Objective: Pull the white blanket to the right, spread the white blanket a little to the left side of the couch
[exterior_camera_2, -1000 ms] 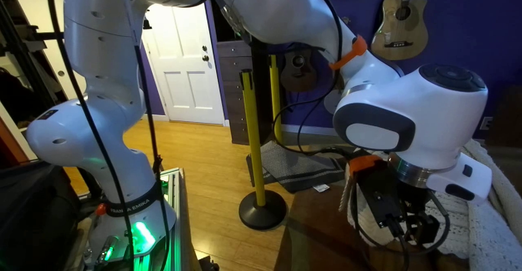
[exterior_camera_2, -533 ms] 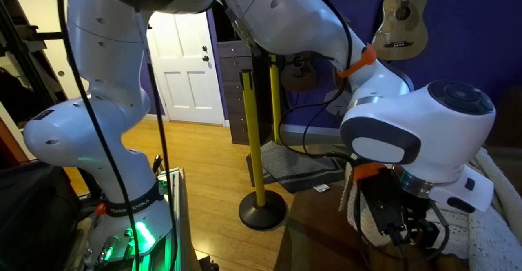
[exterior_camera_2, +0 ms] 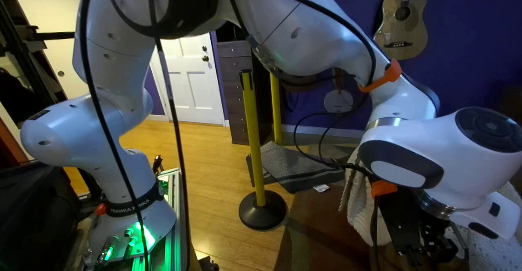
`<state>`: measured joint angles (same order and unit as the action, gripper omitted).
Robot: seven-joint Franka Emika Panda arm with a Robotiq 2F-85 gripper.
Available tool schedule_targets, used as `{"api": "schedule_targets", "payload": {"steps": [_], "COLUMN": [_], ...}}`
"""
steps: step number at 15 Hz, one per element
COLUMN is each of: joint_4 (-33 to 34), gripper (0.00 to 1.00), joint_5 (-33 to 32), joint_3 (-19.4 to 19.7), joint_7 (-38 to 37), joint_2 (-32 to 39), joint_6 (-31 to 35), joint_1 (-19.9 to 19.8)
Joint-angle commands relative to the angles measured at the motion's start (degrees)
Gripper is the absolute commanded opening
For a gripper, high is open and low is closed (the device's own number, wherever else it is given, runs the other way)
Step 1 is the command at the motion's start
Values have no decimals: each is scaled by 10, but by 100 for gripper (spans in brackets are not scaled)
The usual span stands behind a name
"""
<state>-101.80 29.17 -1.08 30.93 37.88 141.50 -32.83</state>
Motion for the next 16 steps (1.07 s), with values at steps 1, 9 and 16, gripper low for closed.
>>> {"api": "schedule_targets", "payload": {"steps": [1, 9, 16], "joint_4": [48, 109, 129], "gripper": [100, 71, 27], "joint_5": [19, 51, 49], "joint_3": [-27, -89, -81], "joint_7": [14, 29, 13], "joint_2": [39, 93, 93], "joint_6": [-12, -32, -86], "joint_1": [-27, -77, -85]}}
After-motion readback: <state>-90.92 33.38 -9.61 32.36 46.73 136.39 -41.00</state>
